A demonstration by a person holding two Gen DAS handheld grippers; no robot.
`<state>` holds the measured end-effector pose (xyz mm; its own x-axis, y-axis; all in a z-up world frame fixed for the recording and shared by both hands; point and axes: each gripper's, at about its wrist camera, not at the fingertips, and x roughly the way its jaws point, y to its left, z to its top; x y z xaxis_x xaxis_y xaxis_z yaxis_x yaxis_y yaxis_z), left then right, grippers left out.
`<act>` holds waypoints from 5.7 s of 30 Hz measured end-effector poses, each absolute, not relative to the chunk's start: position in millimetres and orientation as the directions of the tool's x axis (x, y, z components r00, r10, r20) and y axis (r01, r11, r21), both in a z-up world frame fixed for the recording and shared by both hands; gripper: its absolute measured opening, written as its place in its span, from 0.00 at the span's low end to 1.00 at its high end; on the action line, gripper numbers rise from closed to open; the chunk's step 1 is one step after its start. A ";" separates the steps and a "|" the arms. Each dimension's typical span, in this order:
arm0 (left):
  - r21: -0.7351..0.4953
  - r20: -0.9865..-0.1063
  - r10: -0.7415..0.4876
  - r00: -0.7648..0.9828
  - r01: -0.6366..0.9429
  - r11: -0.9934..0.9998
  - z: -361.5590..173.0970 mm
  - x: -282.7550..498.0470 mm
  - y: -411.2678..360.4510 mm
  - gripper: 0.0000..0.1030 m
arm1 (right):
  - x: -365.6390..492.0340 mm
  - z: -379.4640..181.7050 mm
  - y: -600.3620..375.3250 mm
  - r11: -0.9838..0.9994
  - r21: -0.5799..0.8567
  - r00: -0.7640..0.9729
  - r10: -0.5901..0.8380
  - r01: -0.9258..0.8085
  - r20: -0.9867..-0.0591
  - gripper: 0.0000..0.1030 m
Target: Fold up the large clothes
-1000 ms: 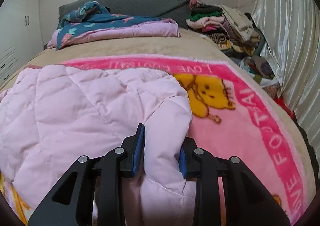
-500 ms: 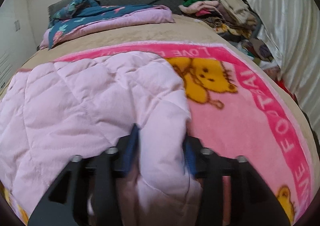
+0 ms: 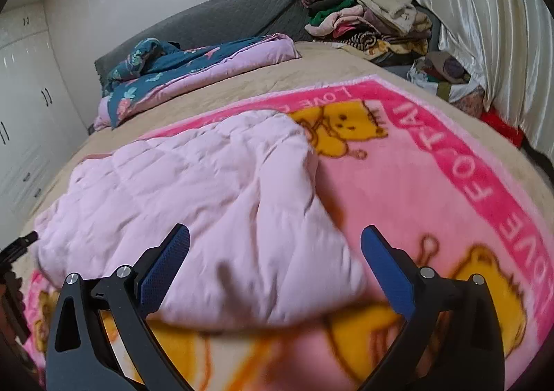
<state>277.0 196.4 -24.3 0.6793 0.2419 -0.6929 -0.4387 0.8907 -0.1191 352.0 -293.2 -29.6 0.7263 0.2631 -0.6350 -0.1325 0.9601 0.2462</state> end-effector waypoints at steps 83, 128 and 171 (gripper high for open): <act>-0.366 -0.600 0.043 0.799 -0.323 0.873 -11.9 205.7 157.4 0.31 | 262.0 3.8 -243.3 0.903 0.195 0.718 0.423 -0.382 -0.552 0.38; -0.203 -0.710 0.114 0.695 -0.357 0.912 -39.4 95.6 131.4 0.91 | 138.6 -34.4 -301.7 0.920 0.332 0.607 0.389 -0.210 -0.693 0.92; -0.141 -0.624 0.039 0.780 -0.162 0.977 -14.1 19.4 33.2 0.91 | 10.5 10.2 -212.8 0.916 0.072 0.722 0.357 -0.394 -0.592 0.96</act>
